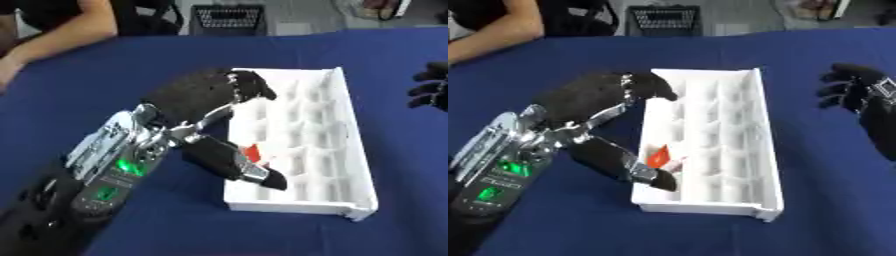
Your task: Pick up objects on the table and place them in the box.
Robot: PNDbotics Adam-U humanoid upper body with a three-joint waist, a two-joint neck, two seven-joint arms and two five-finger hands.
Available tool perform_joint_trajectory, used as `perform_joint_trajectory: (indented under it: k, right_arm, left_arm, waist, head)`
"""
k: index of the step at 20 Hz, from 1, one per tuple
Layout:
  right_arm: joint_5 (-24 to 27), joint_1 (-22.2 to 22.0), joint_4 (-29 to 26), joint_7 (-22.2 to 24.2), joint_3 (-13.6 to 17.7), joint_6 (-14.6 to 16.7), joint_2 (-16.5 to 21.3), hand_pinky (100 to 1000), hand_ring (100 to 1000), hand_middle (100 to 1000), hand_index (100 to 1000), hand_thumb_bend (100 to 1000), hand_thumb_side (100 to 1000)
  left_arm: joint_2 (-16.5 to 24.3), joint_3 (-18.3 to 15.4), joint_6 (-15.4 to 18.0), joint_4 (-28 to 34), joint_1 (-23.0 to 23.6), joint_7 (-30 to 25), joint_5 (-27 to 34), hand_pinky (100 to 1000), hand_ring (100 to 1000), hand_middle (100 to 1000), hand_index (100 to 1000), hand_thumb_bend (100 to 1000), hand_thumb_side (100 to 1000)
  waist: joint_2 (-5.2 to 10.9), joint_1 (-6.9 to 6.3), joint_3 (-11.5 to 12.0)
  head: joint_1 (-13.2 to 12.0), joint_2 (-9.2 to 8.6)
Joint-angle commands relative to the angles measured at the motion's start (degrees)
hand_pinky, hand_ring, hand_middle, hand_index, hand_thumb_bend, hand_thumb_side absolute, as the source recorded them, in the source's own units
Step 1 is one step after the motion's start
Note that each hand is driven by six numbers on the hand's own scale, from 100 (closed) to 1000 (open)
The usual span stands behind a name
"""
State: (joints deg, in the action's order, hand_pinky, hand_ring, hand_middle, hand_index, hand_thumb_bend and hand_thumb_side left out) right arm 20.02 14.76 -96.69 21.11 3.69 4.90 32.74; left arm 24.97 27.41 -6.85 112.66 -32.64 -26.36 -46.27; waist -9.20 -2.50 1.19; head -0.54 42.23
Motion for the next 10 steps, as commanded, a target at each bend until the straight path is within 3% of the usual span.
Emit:
perform_joint_trajectory:
  k: [1,10]
  right_arm:
    - [-0.1,0.3,-0.4,0.1,0.4,0.0,1.0,651,704,735,864,100,934]
    - [-0.1,0.2,-0.3,-0.1,0.6,0.1,1.1,652,704,736,864,100,933]
  left_arm:
    - [1.3,-1.8,-0.7,1.8,-0.2,0.6,0.0,897,838,843,900,1000,858]
    - [2.6,-5.8,-4.1,1.7,4.3,4.1,0.8,897,837,838,894,1000,825]
  waist:
    - [0.89,0.17,0.1]
    - [0.73,0.23,0.4]
  head:
    - [-0.3,-0.61]
    - [0.1,-0.84]
